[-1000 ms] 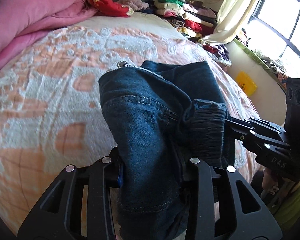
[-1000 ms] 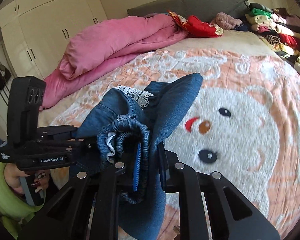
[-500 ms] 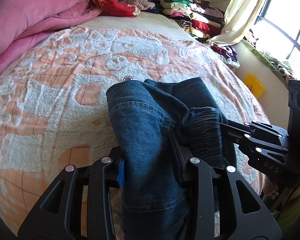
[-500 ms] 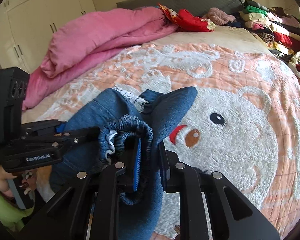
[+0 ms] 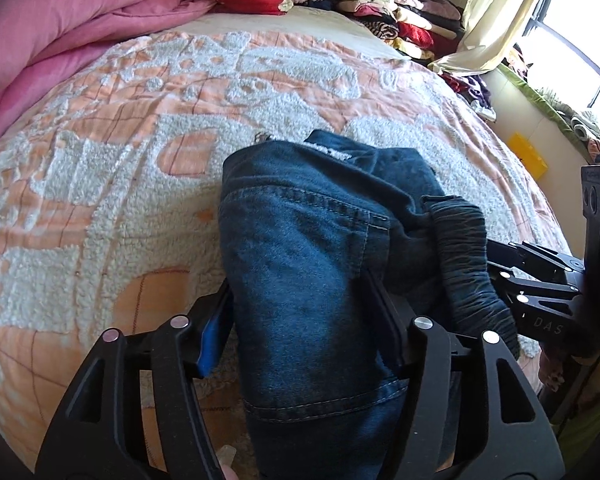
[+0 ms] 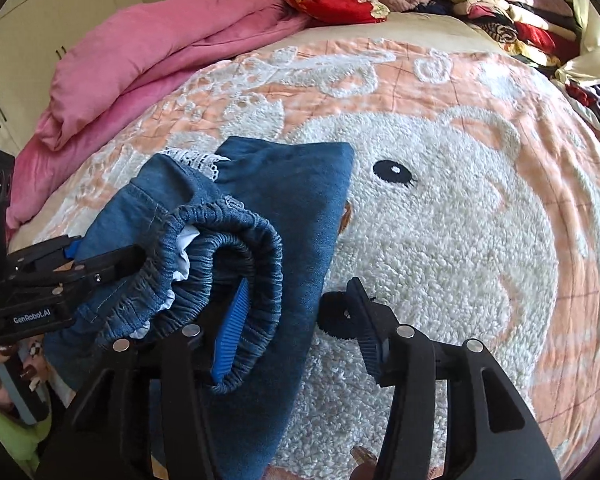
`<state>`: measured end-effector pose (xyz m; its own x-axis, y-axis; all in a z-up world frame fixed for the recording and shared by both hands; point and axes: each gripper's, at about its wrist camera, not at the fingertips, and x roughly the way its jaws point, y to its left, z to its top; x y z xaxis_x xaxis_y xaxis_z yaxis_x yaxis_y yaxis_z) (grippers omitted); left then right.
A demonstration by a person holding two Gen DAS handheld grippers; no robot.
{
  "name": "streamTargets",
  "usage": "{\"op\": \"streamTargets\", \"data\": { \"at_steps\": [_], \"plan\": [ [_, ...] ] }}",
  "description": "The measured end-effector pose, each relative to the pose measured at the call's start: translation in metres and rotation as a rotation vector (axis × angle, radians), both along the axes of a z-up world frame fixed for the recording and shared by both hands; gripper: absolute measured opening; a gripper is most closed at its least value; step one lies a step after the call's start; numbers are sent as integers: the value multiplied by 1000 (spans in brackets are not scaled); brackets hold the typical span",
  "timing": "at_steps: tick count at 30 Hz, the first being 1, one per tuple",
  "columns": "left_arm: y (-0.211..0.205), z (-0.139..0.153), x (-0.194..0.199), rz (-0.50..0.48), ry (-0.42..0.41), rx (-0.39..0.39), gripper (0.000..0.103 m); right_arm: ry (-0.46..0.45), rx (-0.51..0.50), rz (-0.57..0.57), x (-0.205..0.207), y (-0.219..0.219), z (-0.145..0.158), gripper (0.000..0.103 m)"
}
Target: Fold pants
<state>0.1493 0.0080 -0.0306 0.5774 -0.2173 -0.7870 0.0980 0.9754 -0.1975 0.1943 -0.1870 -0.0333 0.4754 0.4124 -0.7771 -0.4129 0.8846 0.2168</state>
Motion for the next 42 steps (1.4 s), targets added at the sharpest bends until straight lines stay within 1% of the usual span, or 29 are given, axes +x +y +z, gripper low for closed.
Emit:
{"op": "streamTargets", "data": {
  "at_steps": [4,6,10,13,15,16,17,20,23,24,28,34,38,42],
  "plan": [
    [1,-3,-1,6,2,-6,55,-4,-8,-3,-1,1,1,49],
    [1,-1,-2,4,0,-2,55,-4,-6,-8,-1,0,3,52],
    [0,3,-5,6,-6,6,55,-6,4,-30,-5,-6,9,63],
    [0,8,-10,7,-13,4,56,-16,27,-51,-11,-14,17,69],
    [0,12,-15,7,-21,1,59,-33,38,-61,-16,-19,23,71],
    [0,16,-18,7,-29,0,62,-45,44,-72,-19,-22,27,77],
    [0,19,-20,6,-36,0,67,-61,48,-83,-23,-25,32,80],
    [-1,31,-31,7,-66,-1,75,-112,62,-108,-35,-34,46,91],
    [0,43,-42,13,-93,1,91,-154,68,-124,-48,-41,58,94],
    [0,48,-46,16,-102,6,93,-170,69,-129,-53,-43,63,95],
    [0,63,-63,23,-143,24,93,-223,89,-142,-72,-51,80,98],
    [2,75,-89,28,-171,20,93,-276,91,-125,-104,-56,100,98],
    [4,73,-106,25,-164,15,93,-287,72,-106,-125,-57,102,98],
    [8,64,-122,26,-141,15,93,-273,50,-92,-144,-55,96,98]
  ]
}}
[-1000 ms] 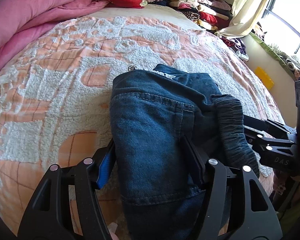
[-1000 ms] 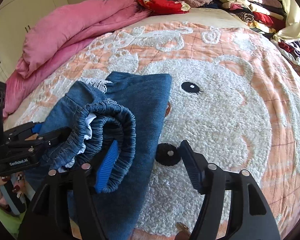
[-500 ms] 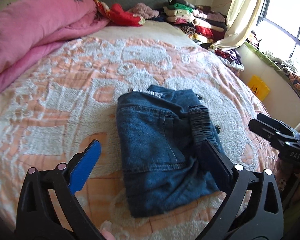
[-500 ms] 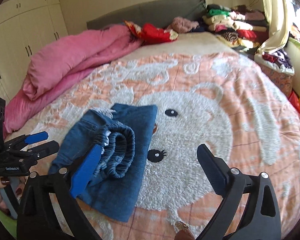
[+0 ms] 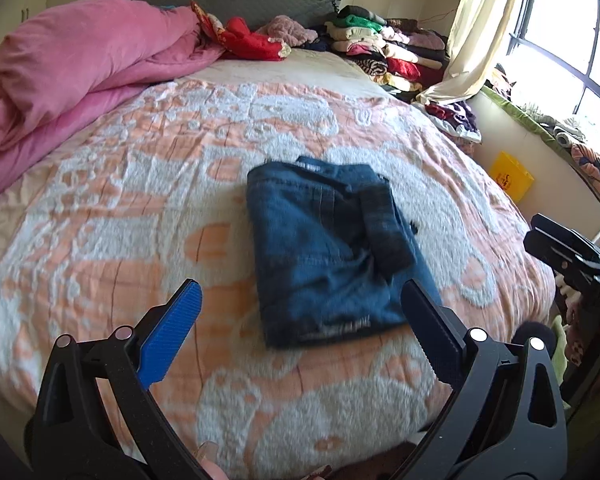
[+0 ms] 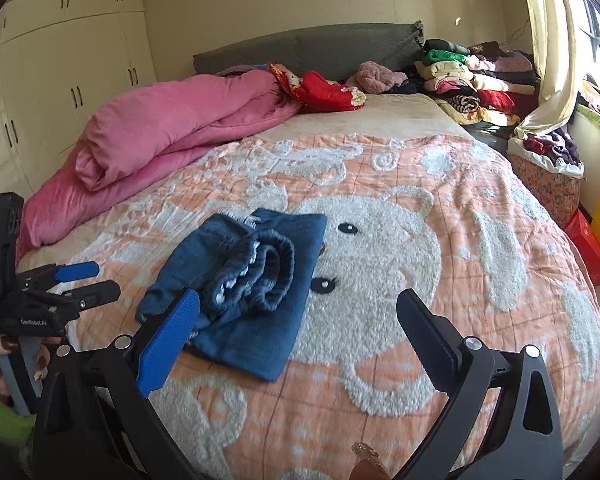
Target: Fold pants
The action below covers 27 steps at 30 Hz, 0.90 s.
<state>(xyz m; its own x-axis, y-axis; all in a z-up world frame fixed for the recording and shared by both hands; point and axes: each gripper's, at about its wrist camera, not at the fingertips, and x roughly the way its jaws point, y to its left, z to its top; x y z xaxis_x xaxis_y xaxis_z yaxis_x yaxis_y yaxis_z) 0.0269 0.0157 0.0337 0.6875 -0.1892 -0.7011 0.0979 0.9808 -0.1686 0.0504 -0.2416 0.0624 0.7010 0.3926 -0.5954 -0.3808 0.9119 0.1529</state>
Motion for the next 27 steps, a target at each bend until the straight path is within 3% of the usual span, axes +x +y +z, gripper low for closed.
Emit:
{"op": "streamTargets", "data": {
  "at_steps": [11,27],
  "plan": [
    [1,-32,-27,-7,76,-38,93,88,-75,15,-24,16,-35,98],
    [3,-36,-28,10,97,-31,93,83,-91,14,-28,18,-35,98]
  ]
}}
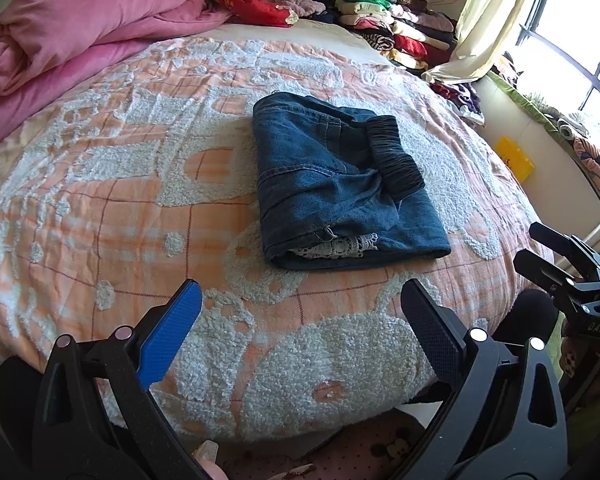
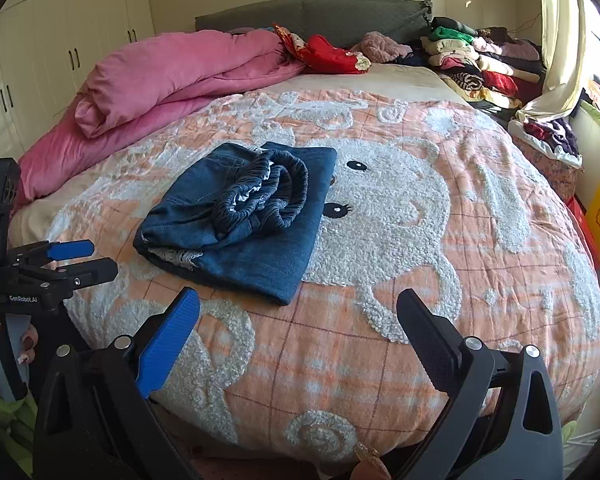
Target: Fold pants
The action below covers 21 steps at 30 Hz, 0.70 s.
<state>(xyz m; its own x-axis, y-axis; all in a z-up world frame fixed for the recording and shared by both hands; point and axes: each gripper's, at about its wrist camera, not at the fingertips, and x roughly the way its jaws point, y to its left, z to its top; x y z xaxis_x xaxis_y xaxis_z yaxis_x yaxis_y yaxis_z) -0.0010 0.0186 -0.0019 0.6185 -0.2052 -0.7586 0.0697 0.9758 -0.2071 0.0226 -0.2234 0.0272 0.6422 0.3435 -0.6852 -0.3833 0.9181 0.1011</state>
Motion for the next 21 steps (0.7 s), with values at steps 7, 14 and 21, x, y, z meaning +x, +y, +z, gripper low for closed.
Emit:
{"op": "streamTargets", "data": {
  "at_steps": [7,14,21],
  "plan": [
    [2,1,0,4,-4,2,93,4,-4,-2,0,-1,-1,98],
    [1,2,0,11,1,9,93,3,-9,-6,1,-2,0,98],
    [1,3,-1,14,1,16,93,1,-11,-10,0,-4,0,98]
  ]
}}
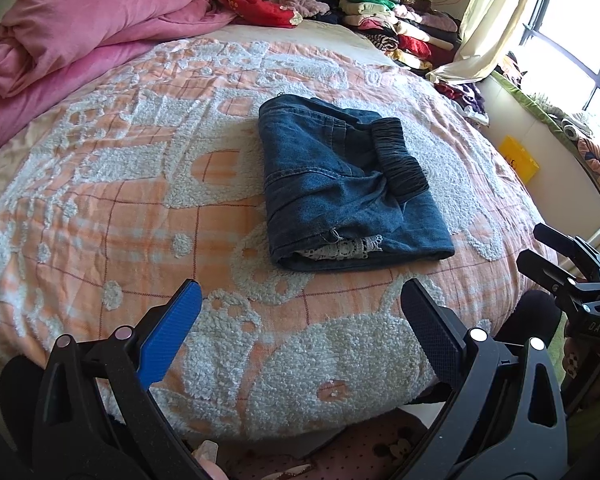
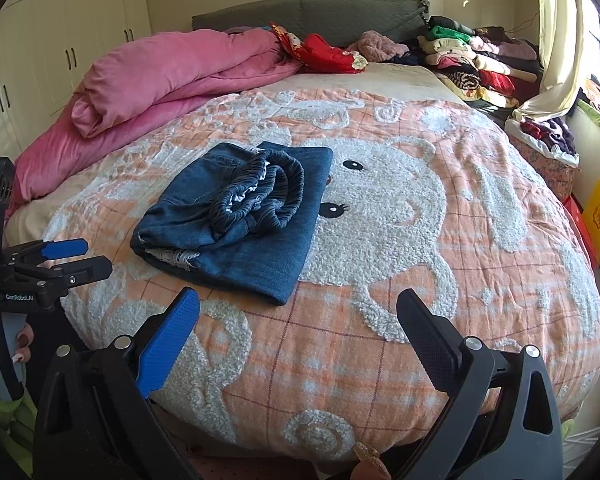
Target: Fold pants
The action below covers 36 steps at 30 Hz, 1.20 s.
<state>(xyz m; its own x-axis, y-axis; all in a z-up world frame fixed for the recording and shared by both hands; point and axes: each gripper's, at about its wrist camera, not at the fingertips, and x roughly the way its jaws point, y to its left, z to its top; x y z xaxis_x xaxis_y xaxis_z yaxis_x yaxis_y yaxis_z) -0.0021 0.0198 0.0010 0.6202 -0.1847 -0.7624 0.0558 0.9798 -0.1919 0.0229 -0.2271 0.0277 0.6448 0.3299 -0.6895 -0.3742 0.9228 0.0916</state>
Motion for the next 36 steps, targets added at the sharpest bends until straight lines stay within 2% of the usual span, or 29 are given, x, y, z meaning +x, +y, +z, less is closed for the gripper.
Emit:
{"op": "streamTargets", "data": {
  "at_steps": [19,36],
  "plan": [
    [0,1,0,9,-4,16,93,4,-3,-4,0,2,-1,98],
    [0,1,-1,-4,-3,-1,93,8,-5,-13,-2,0,-3,98]
  ]
}}
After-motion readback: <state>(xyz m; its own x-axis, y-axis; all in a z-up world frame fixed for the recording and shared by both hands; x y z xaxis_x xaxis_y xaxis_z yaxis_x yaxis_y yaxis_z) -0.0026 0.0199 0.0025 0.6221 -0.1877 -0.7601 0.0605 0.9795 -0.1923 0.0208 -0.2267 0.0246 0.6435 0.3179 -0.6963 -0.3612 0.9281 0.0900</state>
